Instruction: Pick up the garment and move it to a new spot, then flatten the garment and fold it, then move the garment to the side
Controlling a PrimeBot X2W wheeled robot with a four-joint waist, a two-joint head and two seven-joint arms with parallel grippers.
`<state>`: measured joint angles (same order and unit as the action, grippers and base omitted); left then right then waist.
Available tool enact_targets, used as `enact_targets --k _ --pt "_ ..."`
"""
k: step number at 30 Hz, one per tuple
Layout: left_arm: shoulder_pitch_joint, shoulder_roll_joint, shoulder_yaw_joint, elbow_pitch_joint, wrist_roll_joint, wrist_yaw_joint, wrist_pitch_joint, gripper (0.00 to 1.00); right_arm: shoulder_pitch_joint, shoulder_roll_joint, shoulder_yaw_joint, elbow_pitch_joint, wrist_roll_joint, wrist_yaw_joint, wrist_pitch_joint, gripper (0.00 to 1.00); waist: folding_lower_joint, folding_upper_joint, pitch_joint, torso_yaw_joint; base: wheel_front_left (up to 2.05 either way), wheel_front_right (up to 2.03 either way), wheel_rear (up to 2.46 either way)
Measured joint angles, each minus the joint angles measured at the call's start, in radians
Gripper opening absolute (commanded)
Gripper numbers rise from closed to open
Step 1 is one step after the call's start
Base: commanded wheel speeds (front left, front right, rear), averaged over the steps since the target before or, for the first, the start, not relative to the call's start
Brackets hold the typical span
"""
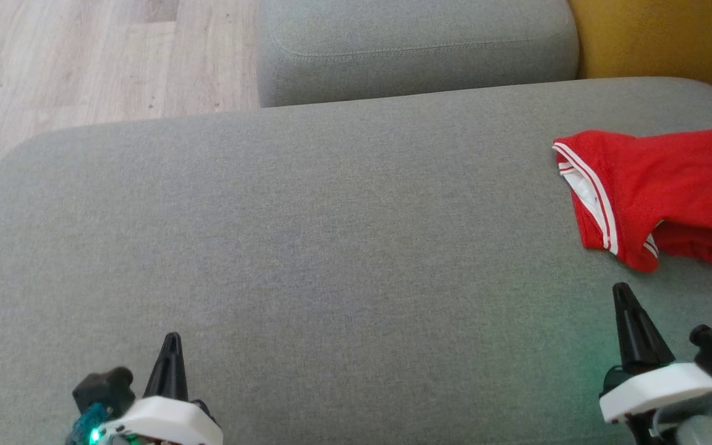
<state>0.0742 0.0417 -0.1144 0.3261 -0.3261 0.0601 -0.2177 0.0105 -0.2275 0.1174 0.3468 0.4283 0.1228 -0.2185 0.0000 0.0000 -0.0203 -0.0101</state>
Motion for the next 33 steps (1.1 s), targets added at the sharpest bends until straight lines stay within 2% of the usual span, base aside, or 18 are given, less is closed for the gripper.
enact_targets --k 33 --pt "-0.024 0.000 0.057 -0.010 -0.363 -0.053 0.094 0.00 -0.004 0.057 -0.068 -0.017 0.333 0.000 0.095 0.00 0.0000 0.0000 0.007 0.003 0.00 0.00 0.00"
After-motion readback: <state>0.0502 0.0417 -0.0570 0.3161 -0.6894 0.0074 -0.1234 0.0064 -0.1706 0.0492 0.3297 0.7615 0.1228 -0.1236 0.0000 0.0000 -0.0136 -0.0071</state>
